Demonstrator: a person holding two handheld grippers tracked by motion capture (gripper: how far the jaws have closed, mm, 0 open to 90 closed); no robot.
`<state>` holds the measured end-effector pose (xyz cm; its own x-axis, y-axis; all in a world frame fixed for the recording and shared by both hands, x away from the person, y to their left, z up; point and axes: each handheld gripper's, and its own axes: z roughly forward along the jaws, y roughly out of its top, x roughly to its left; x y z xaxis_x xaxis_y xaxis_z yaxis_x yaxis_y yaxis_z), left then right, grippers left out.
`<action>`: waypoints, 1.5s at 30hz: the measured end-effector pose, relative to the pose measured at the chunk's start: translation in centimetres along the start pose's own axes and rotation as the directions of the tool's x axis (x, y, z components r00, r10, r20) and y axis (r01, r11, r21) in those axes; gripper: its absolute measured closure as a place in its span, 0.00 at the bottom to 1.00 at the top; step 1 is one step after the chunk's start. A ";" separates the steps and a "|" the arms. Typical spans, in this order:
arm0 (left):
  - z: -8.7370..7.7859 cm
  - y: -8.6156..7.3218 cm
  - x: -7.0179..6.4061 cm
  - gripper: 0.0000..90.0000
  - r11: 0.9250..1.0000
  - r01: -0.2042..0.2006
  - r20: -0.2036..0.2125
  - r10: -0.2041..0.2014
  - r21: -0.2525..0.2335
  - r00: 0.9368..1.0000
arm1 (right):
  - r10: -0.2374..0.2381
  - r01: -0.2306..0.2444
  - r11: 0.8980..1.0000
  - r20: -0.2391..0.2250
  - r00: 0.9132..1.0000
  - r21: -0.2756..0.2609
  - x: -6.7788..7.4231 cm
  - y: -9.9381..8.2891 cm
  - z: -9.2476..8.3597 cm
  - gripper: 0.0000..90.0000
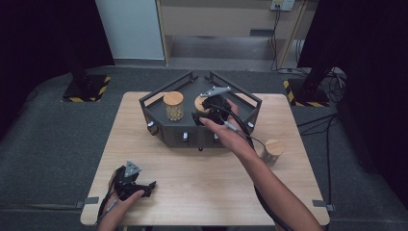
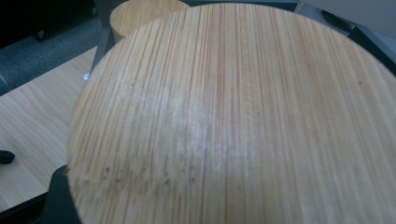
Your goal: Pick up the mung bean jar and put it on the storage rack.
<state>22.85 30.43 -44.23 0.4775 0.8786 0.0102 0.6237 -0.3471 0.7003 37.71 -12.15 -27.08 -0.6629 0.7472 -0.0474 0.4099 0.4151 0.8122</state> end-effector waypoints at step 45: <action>0.0 0.0 0.1 0.00 1.000 -0.005 0.004 0.005 0.000 1.000 | 0.027 -0.028 0.999 0.002 1.000 0.024 -1.4 0.9 3.3 0.28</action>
<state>22.89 30.54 -44.23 0.4830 0.8756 0.0102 0.6214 -0.3510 0.7005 41.08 -11.14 -28.15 -0.6501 0.7594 -0.0262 0.4430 0.4068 0.7989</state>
